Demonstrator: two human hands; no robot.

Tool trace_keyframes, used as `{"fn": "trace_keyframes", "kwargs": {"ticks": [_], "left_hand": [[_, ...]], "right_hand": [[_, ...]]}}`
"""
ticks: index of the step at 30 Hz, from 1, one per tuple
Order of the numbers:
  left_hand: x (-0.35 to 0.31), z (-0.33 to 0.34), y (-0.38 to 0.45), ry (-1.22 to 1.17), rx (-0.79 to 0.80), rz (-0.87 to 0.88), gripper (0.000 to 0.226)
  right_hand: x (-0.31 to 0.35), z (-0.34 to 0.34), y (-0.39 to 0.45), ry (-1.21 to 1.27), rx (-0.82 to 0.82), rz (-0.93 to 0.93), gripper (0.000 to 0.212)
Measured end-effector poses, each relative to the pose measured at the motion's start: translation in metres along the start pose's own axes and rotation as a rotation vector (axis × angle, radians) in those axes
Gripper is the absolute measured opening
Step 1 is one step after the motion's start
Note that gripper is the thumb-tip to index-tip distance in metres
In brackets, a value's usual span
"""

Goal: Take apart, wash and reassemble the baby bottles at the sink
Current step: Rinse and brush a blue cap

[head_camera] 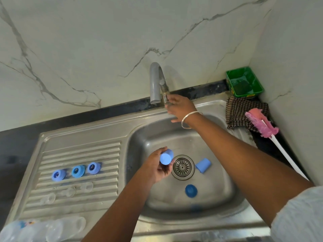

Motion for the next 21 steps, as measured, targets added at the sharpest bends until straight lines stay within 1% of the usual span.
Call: {"fn": "trace_keyframes", "kwargs": {"ticks": [1, 2, 3, 5, 6, 9, 12, 14, 15, 16, 18, 20, 21], "left_hand": [[0.003, 0.001, 0.001, -0.043, 0.000, 0.011, 0.038], [0.004, 0.001, 0.004, -0.052, -0.010, 0.035, 0.038], [0.004, 0.000, 0.005, -0.043, -0.027, 0.061, 0.038], [0.011, -0.001, 0.008, 0.002, -0.059, 0.076, 0.042], [0.014, 0.000, 0.009, 0.015, -0.062, 0.077, 0.045], [0.022, 0.008, 0.009, 0.042, -0.041, 0.071, 0.044], [0.030, 0.012, 0.012, 0.077, -0.033, 0.082, 0.043], [0.037, 0.015, 0.014, 0.090, -0.035, 0.081, 0.045], [0.040, 0.015, 0.015, 0.096, -0.034, 0.081, 0.046], [0.044, 0.017, 0.015, 0.098, -0.029, 0.083, 0.045], [0.047, 0.018, 0.014, 0.092, -0.034, 0.088, 0.043], [0.048, 0.018, 0.012, 0.088, -0.047, 0.096, 0.043], [0.048, 0.017, 0.011, 0.082, -0.057, 0.098, 0.044]], "right_hand": [[-0.002, -0.007, -0.006, 0.044, -0.038, 0.005, 0.029], [-0.006, -0.016, -0.012, 0.068, -0.077, 0.013, 0.020], [-0.013, -0.026, -0.017, 0.067, -0.116, 0.020, 0.017], [-0.023, -0.052, -0.034, -0.038, -0.227, -0.021, 0.012], [-0.024, -0.069, -0.042, -0.156, -0.302, -0.072, 0.009], [-0.016, -0.116, -0.079, -0.568, -0.546, -0.217, 0.010], [-0.004, -0.160, -0.125, -0.728, -0.833, -0.321, 0.009], [-0.002, -0.183, -0.146, -0.869, -1.015, -0.338, 0.016], [-0.003, -0.190, -0.151, -0.947, -1.066, -0.325, 0.021], [-0.007, -0.201, -0.154, -1.013, -1.100, -0.295, 0.024], [-0.016, -0.218, -0.153, -1.112, -1.112, -0.178, 0.029], [-0.030, -0.233, -0.150, -1.132, -1.079, -0.074, 0.037], [-0.037, -0.236, -0.147, -1.118, -1.046, -0.053, 0.040]]}}
Point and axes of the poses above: each hand's wrist, its own y-axis towards the middle knuckle, its own z-axis out of the palm, x = y × z, the point moved 9 cm from there along y, towards the middle knuckle, and after that the axes turned 4 degrees about z, right-handed, at the moved point
